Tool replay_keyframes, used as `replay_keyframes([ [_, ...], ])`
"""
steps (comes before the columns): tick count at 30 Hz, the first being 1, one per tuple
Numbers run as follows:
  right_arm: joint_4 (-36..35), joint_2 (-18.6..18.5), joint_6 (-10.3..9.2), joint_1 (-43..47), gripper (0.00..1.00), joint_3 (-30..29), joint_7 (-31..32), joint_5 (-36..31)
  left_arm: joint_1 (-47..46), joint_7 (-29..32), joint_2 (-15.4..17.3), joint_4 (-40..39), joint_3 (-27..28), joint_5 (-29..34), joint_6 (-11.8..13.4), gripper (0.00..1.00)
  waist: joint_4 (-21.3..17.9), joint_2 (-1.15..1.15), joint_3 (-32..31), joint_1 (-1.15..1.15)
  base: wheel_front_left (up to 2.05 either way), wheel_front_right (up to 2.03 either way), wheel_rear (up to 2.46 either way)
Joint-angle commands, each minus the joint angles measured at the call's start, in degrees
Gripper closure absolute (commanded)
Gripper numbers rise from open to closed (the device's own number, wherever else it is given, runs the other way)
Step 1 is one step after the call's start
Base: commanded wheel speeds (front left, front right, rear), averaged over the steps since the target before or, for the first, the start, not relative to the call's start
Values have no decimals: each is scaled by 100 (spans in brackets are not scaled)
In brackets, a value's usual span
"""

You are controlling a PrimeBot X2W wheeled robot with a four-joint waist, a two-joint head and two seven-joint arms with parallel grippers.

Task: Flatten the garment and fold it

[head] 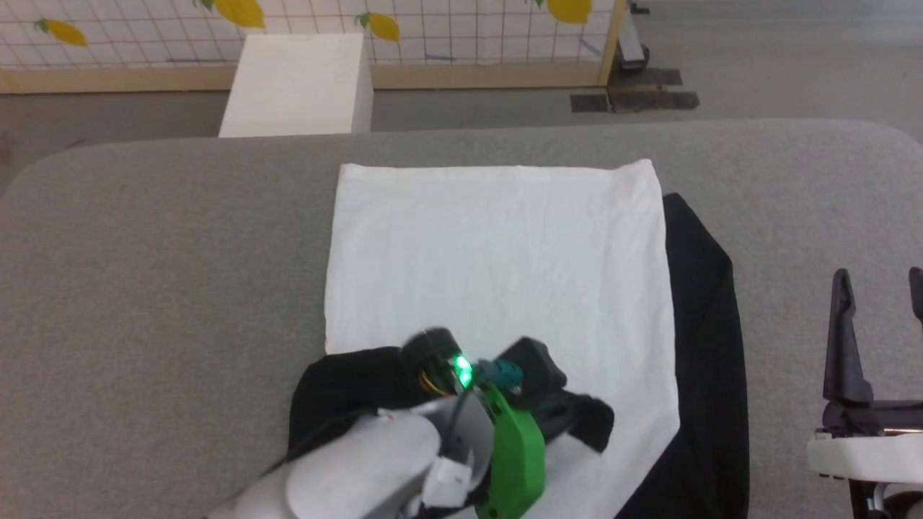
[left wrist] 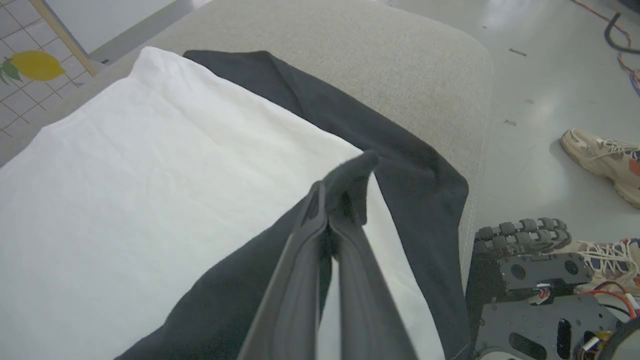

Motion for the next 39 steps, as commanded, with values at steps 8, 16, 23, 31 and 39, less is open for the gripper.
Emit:
replay_keyframes([
  [8, 60, 26, -10, -188, 0, -42, -34, -15, 503, -110, -584, 1351, -344, 282, -110, 100, -282, 0, 393, 0, 0, 0, 0],
  [16, 218, 33, -10, -295, 0, -17, -34, -43, 812, -343, -858, 1935, -383, 549, -117, 100, -214, 0, 393, 0, 0, 0, 0],
  [23, 357, -173, -10, -406, 0, -78, -34, -12, 633, -1851, -983, 2081, -79, 859, 66, 0, -28, 0, 44, 0, 0, 0, 0],
  [31, 642, -807, -10, -928, 0, -150, -34, 56, 483, -2529, -637, 1234, 1404, 1284, 1554, 0, 237, 0, -81, 0, 0, 0, 0],
  [39, 1553, -1973, -10, -2015, 0, 519, 714, 446, 1345, -2535, -78, -161, 3629, 2119, 2529, 0, 481, 0, 223, 0, 0, 0, 0],
])
